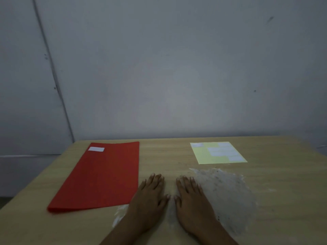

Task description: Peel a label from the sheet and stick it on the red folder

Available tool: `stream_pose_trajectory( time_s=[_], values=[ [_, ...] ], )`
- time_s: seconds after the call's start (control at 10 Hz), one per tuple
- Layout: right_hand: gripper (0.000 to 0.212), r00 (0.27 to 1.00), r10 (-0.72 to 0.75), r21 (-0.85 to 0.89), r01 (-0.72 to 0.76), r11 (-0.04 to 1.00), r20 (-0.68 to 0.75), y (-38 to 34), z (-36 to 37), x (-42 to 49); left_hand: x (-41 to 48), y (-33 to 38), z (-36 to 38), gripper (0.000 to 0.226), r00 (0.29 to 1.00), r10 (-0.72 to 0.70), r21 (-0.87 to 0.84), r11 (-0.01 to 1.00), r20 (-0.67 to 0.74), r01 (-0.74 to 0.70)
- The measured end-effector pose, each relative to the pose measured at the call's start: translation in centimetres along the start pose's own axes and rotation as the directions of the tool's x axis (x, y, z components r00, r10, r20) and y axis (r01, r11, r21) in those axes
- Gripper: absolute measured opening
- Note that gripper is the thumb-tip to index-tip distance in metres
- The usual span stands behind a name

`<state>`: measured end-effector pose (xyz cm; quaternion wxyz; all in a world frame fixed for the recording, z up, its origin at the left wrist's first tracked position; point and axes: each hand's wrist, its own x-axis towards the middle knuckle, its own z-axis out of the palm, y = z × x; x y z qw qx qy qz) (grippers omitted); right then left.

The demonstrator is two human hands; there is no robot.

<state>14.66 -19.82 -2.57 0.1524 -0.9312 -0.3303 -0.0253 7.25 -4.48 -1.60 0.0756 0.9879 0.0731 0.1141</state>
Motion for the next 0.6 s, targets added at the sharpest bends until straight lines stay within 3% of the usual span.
stream_pose_trajectory(
  time_s=[0.4, 0.5, 0.6],
  values=[
    [0.062, 0.999, 0.031, 0.018, -0.031, 0.999, 0.017, -2.3, 0.6, -0.3, -1.2, -0.9, -0.1, 0.067, 0.996, -0.067, -0.053, 0.996, 0.054, 0.07],
    [0.06, 1.0, 0.025, 0.063, -0.025, 0.998, -0.003, -2.6, -0.4, -0.4, -0.8, -0.9, -0.7, 0.069, 0.993, -0.074, -0.065, 0.995, 0.087, 0.08],
    [0.049, 0.985, 0.078, 0.267, -0.034, 0.963, -0.156, -2.7, -3.6, 0.0, 0.6, -1.4, -2.5, 0.069, 0.994, -0.023, -0.017, 1.0, 0.104, 0.025]
  ],
)
